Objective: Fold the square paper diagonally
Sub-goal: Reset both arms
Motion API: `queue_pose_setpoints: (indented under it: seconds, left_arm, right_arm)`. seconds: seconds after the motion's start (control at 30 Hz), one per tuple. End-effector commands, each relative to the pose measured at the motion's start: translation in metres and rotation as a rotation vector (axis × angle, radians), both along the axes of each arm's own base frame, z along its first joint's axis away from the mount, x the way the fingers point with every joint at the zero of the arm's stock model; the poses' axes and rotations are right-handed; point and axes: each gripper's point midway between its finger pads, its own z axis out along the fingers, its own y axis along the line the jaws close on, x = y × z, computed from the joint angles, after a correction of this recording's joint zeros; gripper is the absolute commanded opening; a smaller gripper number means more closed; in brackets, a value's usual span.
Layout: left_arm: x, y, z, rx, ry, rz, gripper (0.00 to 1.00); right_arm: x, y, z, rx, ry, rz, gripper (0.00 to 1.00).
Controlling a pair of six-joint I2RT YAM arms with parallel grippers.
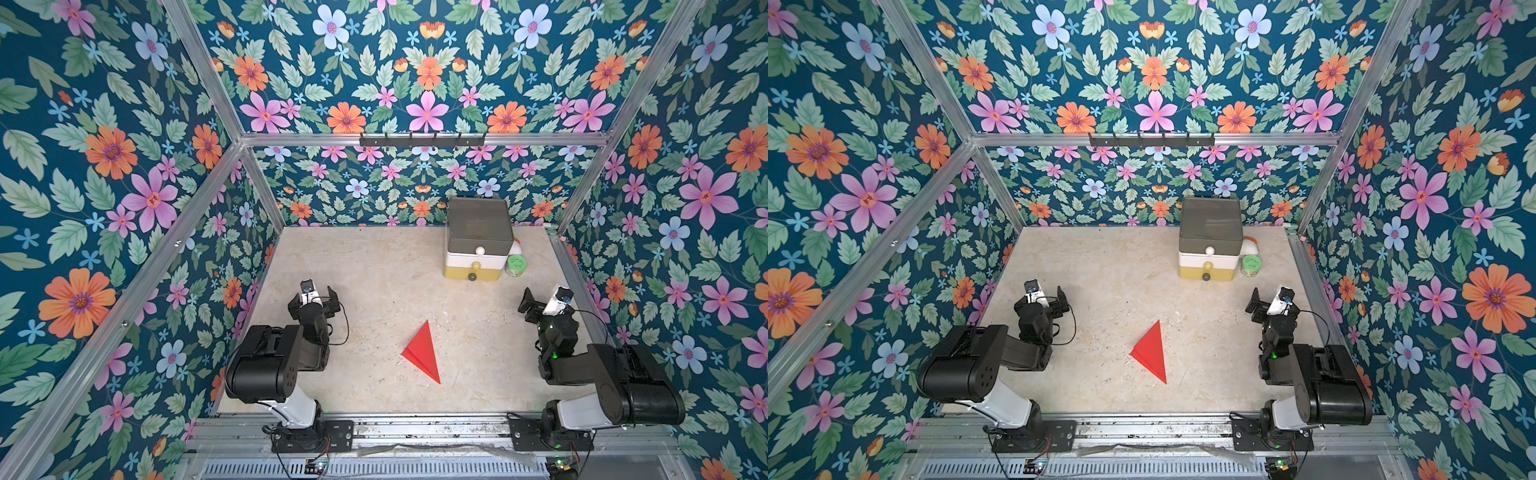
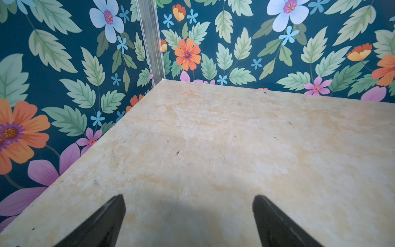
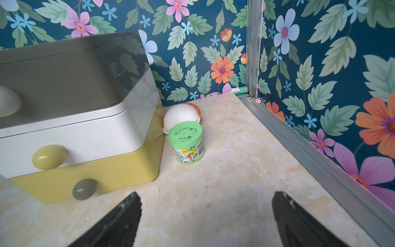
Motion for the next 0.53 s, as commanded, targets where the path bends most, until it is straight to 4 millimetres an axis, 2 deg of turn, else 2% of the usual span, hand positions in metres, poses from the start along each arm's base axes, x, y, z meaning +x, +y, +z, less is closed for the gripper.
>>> queue_pose_setpoints:
  seconds: [0.0, 0.5]
  left_arm:
    - [0.0014, 0.0017, 0.0067, 0.010, -0.024, 0.008, 1.00]
    - [0.0013, 0.0014, 0.0061, 0.010, -0.022, 0.006, 1.00]
  right_arm:
    - [0.0007, -0.0011, 0.0095, -0.005, -0.039, -0.007, 0.99]
    - [0.0027, -0.0014, 0.0083, 0.013, -0.033, 0.015, 0.99]
